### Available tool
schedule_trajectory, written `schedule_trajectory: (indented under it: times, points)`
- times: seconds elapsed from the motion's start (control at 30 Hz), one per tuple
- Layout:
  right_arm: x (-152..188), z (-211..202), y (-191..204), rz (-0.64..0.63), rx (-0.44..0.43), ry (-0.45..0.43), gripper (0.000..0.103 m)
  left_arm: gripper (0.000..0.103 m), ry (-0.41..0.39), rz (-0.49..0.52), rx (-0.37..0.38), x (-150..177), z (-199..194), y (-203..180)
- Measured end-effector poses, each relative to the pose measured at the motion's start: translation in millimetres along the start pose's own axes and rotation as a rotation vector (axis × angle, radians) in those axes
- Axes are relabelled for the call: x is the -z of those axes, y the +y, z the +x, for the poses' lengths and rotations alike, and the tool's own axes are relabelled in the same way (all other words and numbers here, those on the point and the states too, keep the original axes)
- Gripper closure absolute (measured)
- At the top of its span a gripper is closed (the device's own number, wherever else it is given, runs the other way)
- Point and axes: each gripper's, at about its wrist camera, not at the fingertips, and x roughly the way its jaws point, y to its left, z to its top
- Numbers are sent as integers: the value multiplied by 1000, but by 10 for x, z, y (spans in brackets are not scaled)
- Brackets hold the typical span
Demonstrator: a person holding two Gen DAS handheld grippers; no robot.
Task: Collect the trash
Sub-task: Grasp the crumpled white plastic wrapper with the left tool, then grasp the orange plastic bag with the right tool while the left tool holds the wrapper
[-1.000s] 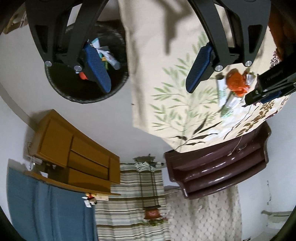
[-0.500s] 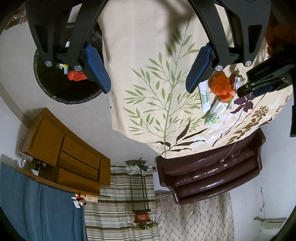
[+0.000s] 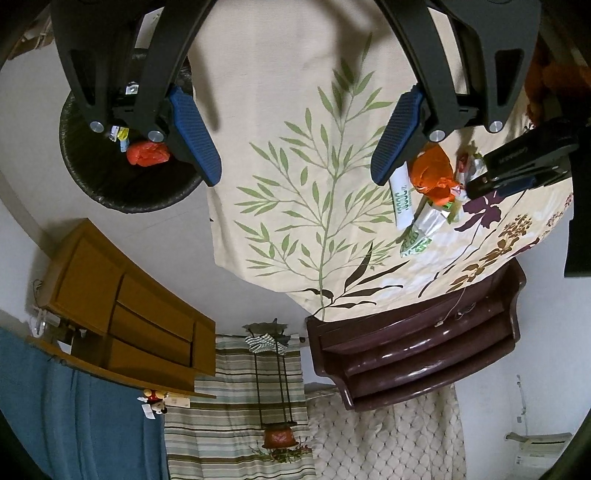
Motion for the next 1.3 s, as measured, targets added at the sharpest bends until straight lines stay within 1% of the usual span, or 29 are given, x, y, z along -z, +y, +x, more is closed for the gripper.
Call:
schedule_trajectory:
  times: [0.1,0.17,0.27,0.33,0.4,0.47,0.5,0.57,0.7,0.83,1.0,1.13,1.2,1.3]
  points:
    - [-5,-3,9,-3,-2,2,22,45,2,16,9,-33,67,-66]
    - [-9,-11,13,-4,-4,2,22,45,19,24,10,-44,149,-82]
    - [-12,-20,35,-9,-6,1,22,55,39,3,25,-39,204,-40]
    - [-11,-22,45,-11,-7,0,22,60,38,0,41,-26,205,-26]
    - [-10,-9,53,-13,-8,2,22,72,36,12,55,-5,194,-36]
    - [-14,2,72,-16,-9,6,22,80,33,28,74,9,182,-46]
    - [-13,12,91,-20,-11,8,22,81,34,29,82,13,178,-43]
    - [-12,19,110,-25,-15,11,22,82,29,31,94,25,150,-16]
    - [-14,19,222,-46,-33,15,23,82,8,48,81,36,66,50]
    - [-34,32,369,-71,-58,20,27,82,-7,34,58,53,-36,239]
    - [-53,88,611,-116,-90,23,27,82,-21,8,12,94,-146,521]
    - [-49,187,801,-148,-112,48,36,82,-34,-20,-35,142,-229,785]
    - [-43,241,897,-164,-124,64,37,82,-37,-30,-50,166,-252,874]
    - [-18,306,1038,-199,-126,78,41,82,-34,-49,-58,199,-261,989]
